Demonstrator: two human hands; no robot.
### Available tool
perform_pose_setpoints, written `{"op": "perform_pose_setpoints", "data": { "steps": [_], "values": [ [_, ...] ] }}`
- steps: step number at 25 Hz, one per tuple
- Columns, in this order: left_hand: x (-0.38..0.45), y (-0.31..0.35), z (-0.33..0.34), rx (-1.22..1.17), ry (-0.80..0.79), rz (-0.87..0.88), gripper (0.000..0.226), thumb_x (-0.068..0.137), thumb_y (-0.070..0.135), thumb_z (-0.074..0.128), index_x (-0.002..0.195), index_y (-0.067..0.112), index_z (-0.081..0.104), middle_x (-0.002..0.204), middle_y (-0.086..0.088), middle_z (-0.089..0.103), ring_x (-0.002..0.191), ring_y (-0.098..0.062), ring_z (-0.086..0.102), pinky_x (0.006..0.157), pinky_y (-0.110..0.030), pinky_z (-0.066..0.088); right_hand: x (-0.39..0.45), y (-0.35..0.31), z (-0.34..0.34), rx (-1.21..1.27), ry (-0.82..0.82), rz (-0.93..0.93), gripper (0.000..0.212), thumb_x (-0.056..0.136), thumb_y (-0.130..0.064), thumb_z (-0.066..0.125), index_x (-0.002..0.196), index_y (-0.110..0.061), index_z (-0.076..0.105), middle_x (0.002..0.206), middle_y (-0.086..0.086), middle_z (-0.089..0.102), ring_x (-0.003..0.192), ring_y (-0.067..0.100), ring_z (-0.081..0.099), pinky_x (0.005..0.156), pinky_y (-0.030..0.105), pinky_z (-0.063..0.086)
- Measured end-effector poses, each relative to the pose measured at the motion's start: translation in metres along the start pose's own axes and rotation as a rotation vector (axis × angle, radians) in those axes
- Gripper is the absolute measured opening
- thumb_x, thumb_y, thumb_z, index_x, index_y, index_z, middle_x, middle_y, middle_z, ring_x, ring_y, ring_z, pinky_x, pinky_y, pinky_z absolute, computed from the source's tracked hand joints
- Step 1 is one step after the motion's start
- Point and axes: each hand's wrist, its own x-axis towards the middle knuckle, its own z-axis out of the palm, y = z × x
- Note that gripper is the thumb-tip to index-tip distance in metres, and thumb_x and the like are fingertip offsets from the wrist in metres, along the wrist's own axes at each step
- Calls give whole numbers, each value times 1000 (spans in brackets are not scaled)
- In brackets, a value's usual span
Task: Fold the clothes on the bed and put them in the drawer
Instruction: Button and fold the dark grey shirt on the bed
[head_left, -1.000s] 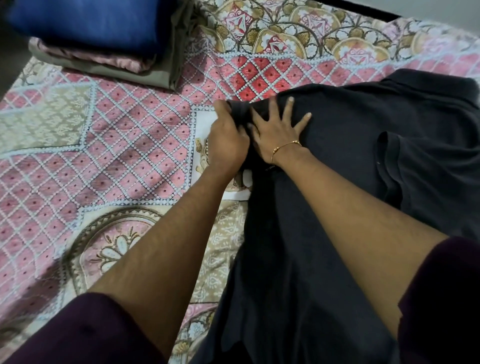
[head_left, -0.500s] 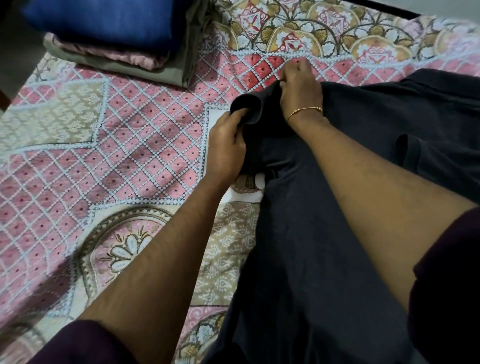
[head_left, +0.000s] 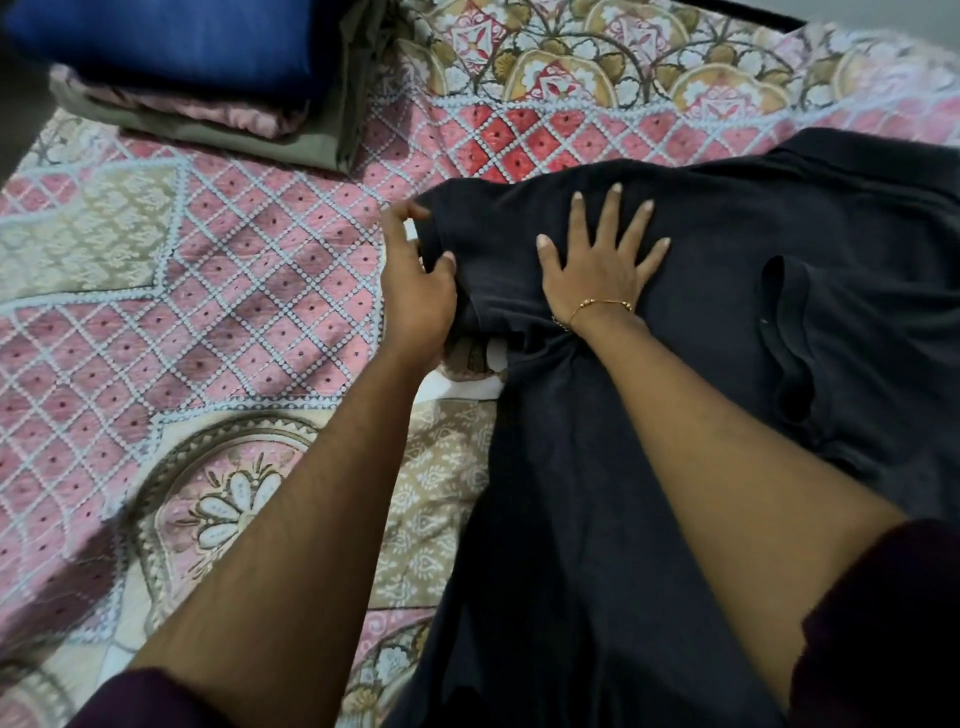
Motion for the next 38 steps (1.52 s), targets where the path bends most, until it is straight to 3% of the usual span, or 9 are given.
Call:
{"op": "perform_pose_setpoints", "data": {
  "steps": [6,9,12,20,26,29,32,35,38],
  "values": [
    [-28,41,48,263,-267,396,45,89,0,54,134,0,47,131,-14,52,125,-24,47,104,-15,29,6,20,-40,562,-106,85,49,101,-43,19,136,-23,46,149,3,35,140,22,27,114,36,20],
    [-65,62,91,575,-633,618,76,80,3,65,145,3,26,153,-18,23,139,-26,28,104,-9,20,-19,55,-85,1559,-182,302,74,100,-46,19,69,-11,76,75,7,72,74,11,69,66,17,52],
    [-108,60,135,905,-826,631,84,81,5,56,151,16,10,159,0,-5,126,-25,46,82,-28,43,-46,110,-105,1919,-89,402,77,97,-52,27,40,-16,64,44,-2,57,42,8,57,44,12,45],
    [-164,36,215,1135,-889,619,72,85,5,54,148,14,20,158,0,1,90,-25,60,62,-28,36,-71,200,-91,1343,124,526,48,81,-18,67,126,-10,51,106,2,60,96,15,58,73,20,48],
    [-161,10,221,757,-1012,555,46,81,22,57,126,16,56,148,4,37,104,-23,60,77,-30,45,-74,220,-81,998,344,637,26,88,-8,51,114,-10,55,92,-5,51,82,10,48,58,11,37],
    [-134,10,209,359,-644,393,32,73,17,47,99,17,65,106,-1,67,85,-23,66,78,-38,52,-70,229,-69,998,317,723,13,91,-12,49,100,-12,58,94,3,54,85,16,50,55,16,34],
    [-80,29,207,787,-254,583,40,84,2,41,120,11,57,128,-10,54,107,-31,56,84,-38,42,-72,230,-61,973,381,732,21,94,-18,50,103,-3,60,105,12,63,98,23,58,64,15,33],
    [-21,41,207,1182,-325,640,59,91,-1,39,146,18,29,154,-1,25,121,-35,44,89,-43,42,-75,227,-55,875,473,683,28,96,-19,48,109,4,57,113,15,63,106,27,57,75,18,33],
    [19,44,204,1393,-504,852,47,93,4,43,139,14,42,141,-11,43,122,-40,36,94,-45,36,-73,226,-49,830,592,635,27,97,-17,46,111,4,56,110,18,65,103,30,59,73,21,34]
  ]
}}
